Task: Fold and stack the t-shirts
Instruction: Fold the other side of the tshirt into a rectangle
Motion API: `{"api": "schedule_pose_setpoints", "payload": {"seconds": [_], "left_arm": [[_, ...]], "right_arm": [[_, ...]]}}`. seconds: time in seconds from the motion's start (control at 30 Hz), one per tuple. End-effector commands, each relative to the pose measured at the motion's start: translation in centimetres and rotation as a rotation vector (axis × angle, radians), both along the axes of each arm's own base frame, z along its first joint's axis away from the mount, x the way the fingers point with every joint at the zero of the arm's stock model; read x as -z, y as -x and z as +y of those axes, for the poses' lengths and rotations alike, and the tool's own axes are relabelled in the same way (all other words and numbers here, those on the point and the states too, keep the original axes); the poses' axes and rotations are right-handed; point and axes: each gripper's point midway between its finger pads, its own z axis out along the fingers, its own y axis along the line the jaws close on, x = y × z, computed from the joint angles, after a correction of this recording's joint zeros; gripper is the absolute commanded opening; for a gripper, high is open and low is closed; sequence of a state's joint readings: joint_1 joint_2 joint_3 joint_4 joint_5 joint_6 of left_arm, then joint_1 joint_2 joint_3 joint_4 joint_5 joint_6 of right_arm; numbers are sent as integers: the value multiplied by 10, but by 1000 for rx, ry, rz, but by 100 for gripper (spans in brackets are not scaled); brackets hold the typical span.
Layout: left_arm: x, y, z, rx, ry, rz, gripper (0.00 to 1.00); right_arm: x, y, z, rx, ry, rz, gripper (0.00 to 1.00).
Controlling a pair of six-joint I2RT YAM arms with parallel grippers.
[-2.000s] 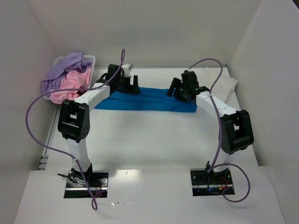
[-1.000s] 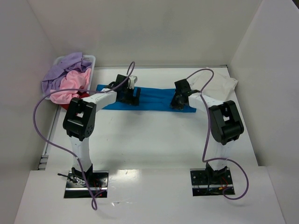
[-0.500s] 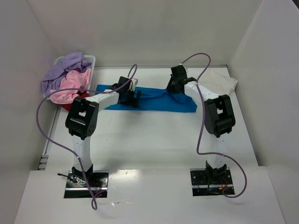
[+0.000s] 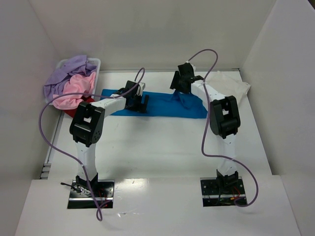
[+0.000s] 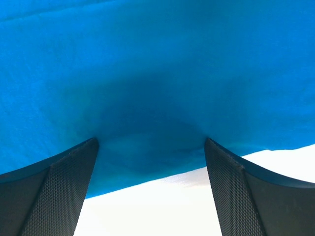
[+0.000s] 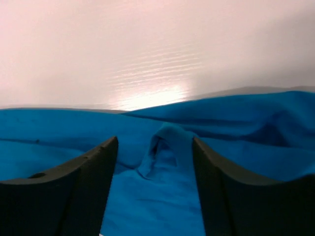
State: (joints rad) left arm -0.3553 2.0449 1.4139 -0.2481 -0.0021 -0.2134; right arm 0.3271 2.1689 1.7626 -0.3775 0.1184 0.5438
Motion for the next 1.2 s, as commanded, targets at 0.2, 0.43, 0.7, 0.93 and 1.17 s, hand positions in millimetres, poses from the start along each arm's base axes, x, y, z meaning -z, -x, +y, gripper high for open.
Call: {"api": "schedule_pose_setpoints", "payload": {"seconds": [0.2,0.43,0.7,0.93,1.17], "left_arm": [[-1,-2,0,-10,0,15,96],[-41,-23,-12,-12,83,-53,96],[-52,-43,-15,-39,142,-85,96],[-22,-45,-7,-82,113,-22,96],[5,-39,2,-100,80,44,96]], "right_arm": [[-102,32,-44,40,-21,-144,82],[-47,99,-56,19,-12,-4,77],[19,127,-58,51,-27,139,74],[34,118,-58,80,-24,146,73],[22,100,-56,98,-30,99,72]]}}
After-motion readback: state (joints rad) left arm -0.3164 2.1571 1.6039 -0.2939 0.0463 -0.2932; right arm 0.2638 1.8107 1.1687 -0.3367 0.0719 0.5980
